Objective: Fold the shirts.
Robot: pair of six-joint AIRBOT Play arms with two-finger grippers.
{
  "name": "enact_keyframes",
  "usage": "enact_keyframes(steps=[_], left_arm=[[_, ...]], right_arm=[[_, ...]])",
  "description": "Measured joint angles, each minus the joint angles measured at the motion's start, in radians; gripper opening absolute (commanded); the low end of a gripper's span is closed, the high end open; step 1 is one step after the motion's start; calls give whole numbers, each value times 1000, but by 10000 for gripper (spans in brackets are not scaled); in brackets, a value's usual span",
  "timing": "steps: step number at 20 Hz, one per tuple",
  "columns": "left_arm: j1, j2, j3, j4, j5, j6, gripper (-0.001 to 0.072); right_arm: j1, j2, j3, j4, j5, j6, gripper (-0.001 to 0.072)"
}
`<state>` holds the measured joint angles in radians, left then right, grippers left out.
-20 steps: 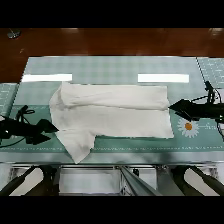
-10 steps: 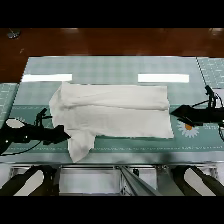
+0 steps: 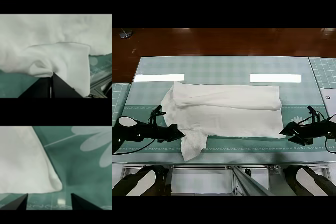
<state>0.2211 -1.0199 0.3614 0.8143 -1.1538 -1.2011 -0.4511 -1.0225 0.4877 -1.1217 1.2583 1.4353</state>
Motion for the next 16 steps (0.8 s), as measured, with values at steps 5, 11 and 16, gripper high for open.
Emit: enact_keyframes(steps=[5, 11, 16], left_arm=[[-1, 0, 1, -18, 26, 3, 32], [3, 0, 34, -32, 48, 10, 32], [47, -23, 194, -36, 60, 14, 32]], right_arm=[[0, -97, -16, 171, -39, -59, 612], [0, -197, 10, 343, -113, -190, 17], [8, -226, 190, 378, -68, -213, 17]])
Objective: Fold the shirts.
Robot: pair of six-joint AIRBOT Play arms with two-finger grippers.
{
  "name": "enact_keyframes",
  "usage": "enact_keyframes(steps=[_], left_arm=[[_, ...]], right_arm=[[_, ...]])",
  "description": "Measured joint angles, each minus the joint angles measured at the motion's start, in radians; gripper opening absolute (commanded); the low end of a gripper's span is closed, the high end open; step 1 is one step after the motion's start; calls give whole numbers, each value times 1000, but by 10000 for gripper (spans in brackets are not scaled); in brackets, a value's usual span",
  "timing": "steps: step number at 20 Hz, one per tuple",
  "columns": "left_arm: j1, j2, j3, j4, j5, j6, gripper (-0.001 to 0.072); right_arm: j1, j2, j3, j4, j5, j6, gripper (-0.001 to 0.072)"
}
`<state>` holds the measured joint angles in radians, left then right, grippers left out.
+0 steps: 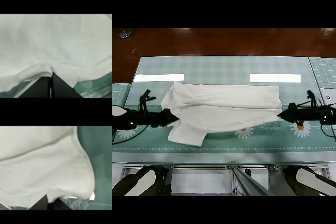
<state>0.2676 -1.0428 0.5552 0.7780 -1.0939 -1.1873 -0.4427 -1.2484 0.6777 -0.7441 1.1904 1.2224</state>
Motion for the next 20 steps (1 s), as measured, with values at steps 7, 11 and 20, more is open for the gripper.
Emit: enact_keyframes(steps=[7, 11, 20], left_arm=[[-80, -331, 412, -2, 113, -52, 32], [-98, -533, 656, 6, 108, -109, 31], [-108, -705, 847, 99, 36, -183, 702]], right_arm=[[152, -227, 373, -39, -72, 95, 17], [188, -363, 547, -56, -88, 155, 17], [203, -496, 695, -70, -79, 188, 622]])
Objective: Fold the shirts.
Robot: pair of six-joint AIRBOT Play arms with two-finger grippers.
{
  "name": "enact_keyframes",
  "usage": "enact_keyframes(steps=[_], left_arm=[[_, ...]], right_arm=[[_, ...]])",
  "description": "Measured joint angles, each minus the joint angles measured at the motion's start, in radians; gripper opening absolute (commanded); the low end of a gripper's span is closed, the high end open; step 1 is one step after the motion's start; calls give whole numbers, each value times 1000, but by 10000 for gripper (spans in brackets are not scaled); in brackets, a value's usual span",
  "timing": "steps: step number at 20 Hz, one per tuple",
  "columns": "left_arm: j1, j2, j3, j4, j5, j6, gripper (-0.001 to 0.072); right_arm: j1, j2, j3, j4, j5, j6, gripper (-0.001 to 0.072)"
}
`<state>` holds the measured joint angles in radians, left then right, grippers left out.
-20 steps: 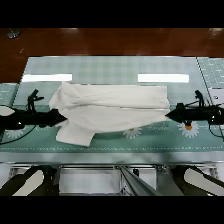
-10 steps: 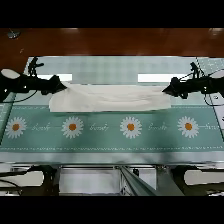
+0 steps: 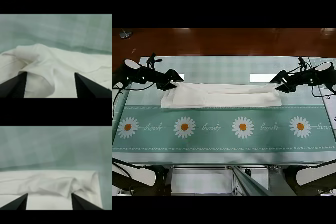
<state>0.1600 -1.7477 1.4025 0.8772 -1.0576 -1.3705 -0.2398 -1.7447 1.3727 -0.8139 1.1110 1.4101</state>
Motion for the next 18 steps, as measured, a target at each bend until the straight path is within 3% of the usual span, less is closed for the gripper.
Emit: enact_keyframes(steps=[5, 8, 11, 12, 13, 14, 15, 18], left_arm=[[80, 51, 86, 222, -180, -52, 702], [105, 146, 26, 269, -175, -70, 702], [62, 258, -93, 220, -84, -53, 702], [32, 289, -128, 198, -58, -47, 702], [-2, 308, -152, 179, -26, -43, 691], [-43, 323, -172, 167, -5, -40, 468], [-84, 331, -184, 156, 14, -37, 23], [-221, 339, -205, 132, 79, -24, 32]], right_arm=[[-97, -8, 36, -106, 154, -3, 622], [-110, -24, 2, -143, 189, 2, 622], [-67, -58, -14, -109, 212, 1, 604], [-44, -67, -16, -100, 214, -4, 401], [-23, -74, -15, -102, 203, -8, 50], [-1, -80, -8, -120, 196, -12, 17], [14, -79, 6, -122, 197, -14, 17], [37, -16, 42, -126, 212, -18, 17]])
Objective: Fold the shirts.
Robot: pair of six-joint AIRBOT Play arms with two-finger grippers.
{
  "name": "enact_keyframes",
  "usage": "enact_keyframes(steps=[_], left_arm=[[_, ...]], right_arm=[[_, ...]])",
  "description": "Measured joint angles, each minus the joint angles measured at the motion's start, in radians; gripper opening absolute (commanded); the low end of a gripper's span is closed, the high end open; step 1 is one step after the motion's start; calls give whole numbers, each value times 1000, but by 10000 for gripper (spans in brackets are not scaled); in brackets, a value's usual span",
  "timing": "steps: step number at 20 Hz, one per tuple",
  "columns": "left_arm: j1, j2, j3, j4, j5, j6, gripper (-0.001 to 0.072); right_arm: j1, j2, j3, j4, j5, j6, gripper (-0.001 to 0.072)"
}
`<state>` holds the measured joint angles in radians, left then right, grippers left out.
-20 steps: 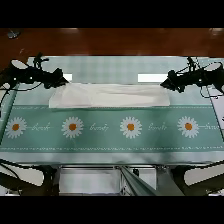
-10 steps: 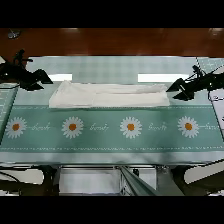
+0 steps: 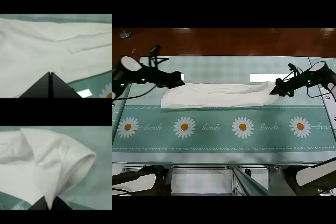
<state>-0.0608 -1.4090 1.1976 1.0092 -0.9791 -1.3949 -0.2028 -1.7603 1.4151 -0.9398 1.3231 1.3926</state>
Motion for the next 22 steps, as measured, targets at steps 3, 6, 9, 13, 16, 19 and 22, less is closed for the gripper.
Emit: enact_keyframes(steps=[3, 6, 9, 13, 16, 19, 22], left_arm=[[-156, -24, 5, -31, 109, 8, 31], [-330, -112, 62, -46, 208, 13, 30], [-487, -272, 190, -56, 242, -32, 31], [-666, -497, 421, -72, 187, -121, 30], [-763, -616, 563, -104, 128, -150, 31], [-787, -667, 669, -116, 8, -140, 31], [-702, -651, 720, -78, -101, -130, 31]], right_arm=[[7, 134, -10, -79, 14, 11, 17], [10, 324, -97, -146, 19, 16, 17], [11, 509, -204, -174, 14, 30, 17], [13, 665, -287, -183, 1, 49, 17], [13, 714, -307, -153, -5, 60, 17], [13, 732, -315, -122, -3, 64, 18], [29, 739, -318, -101, 4, 66, 17]])
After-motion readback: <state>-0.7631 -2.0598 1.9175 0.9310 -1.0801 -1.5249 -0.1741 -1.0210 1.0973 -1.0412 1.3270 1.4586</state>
